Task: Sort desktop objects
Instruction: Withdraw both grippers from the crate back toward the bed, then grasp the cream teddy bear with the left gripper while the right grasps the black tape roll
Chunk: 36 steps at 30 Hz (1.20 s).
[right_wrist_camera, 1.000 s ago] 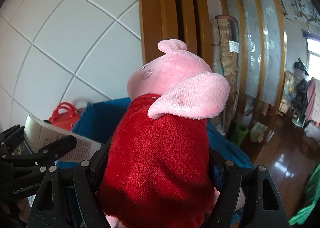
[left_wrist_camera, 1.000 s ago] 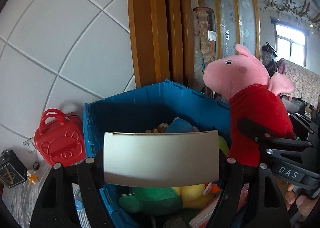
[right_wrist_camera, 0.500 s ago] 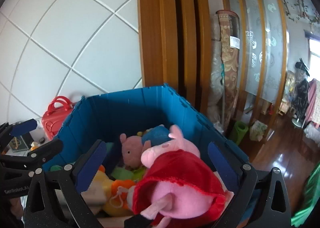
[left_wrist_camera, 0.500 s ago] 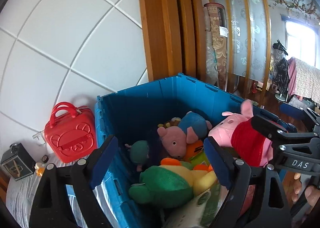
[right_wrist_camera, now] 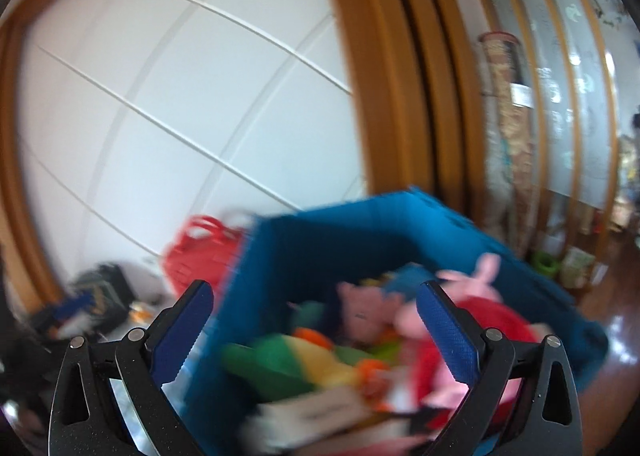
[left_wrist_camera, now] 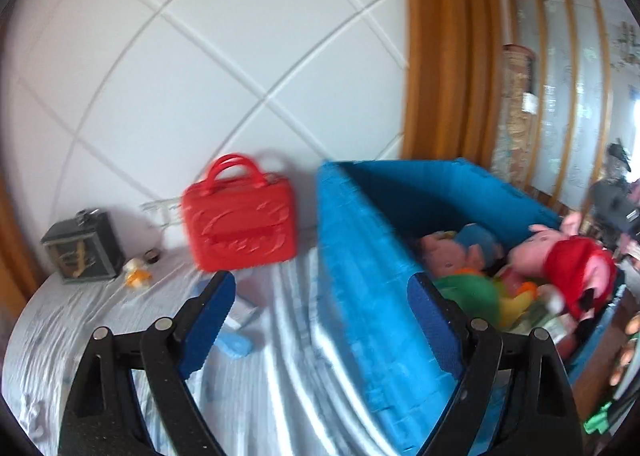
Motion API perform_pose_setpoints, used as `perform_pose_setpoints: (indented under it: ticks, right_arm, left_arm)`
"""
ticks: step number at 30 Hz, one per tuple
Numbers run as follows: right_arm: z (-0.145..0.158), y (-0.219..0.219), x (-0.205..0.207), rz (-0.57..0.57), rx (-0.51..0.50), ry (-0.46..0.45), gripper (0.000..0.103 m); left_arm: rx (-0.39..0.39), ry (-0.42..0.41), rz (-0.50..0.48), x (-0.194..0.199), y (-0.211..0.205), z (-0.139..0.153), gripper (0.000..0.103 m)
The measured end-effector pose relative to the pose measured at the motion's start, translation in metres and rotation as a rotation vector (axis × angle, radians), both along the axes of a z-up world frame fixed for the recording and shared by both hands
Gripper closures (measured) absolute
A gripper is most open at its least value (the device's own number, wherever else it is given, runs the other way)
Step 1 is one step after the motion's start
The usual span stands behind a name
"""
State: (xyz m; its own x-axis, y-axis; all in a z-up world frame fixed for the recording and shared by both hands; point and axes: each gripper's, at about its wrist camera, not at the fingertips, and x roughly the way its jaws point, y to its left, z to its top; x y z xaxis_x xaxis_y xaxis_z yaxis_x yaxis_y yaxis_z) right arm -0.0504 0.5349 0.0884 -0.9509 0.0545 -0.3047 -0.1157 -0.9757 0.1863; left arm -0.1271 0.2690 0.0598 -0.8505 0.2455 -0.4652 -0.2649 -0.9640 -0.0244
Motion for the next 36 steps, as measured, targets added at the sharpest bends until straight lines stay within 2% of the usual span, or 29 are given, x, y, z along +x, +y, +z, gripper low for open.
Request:
perform_pose_setpoints:
  ticks: [3, 10, 14, 18, 22, 24, 27, 31, 36]
  right_arm:
    - [0.008, -0.038, -0.004, 0.084, -0.014, 0.047, 0.000]
    - [0.004, -0.150, -0.048, 0.217, 0.019, -0.017, 0.000]
    - [-0.018, -0.219, -0.090, 0.227, 0.013, -0.151, 0.000]
    - [-0.048, -0.273, -0.133, 0.279, -0.004, -0.227, 0.000]
    - [-0.079, -0.321, -0.194, 0.345, 0.028, -0.338, 0.000]
    - [-0.092, -0.337, -0.222, 0.368, 0.036, -0.381, 0.000]
    - [-0.118, -0.360, -0.280, 0.414, 0.056, -0.443, 0.000]
    - [-0.147, -0.386, -0.356, 0.445, 0.084, -0.466, 0.000]
    - [-0.187, -0.411, -0.448, 0.430, 0.152, -0.470, 0.002]
  left_arm:
    - [-0.029, -0.014, 0.110, -0.001, -0.050, -0.011, 0.014]
    - [-0.068, -0.104, 0.274, -0.028, -0.185, -0.041, 0.014]
    - [-0.075, -0.161, 0.318, -0.058, -0.257, -0.062, 0.014]
    - [-0.081, -0.230, 0.326, -0.096, -0.311, -0.088, 0.014]
    - [-0.050, -0.340, 0.361, -0.148, -0.359, -0.128, 0.015]
    - [-0.052, -0.378, 0.383, -0.175, -0.372, -0.145, 0.015]
    - [-0.059, -0.386, 0.394, -0.220, -0.383, -0.166, 0.015]
    - [-0.072, -0.388, 0.395, -0.297, -0.378, -0.197, 0.015]
    - [-0.013, -0.391, 0.384, -0.396, -0.362, -0.245, 0.015]
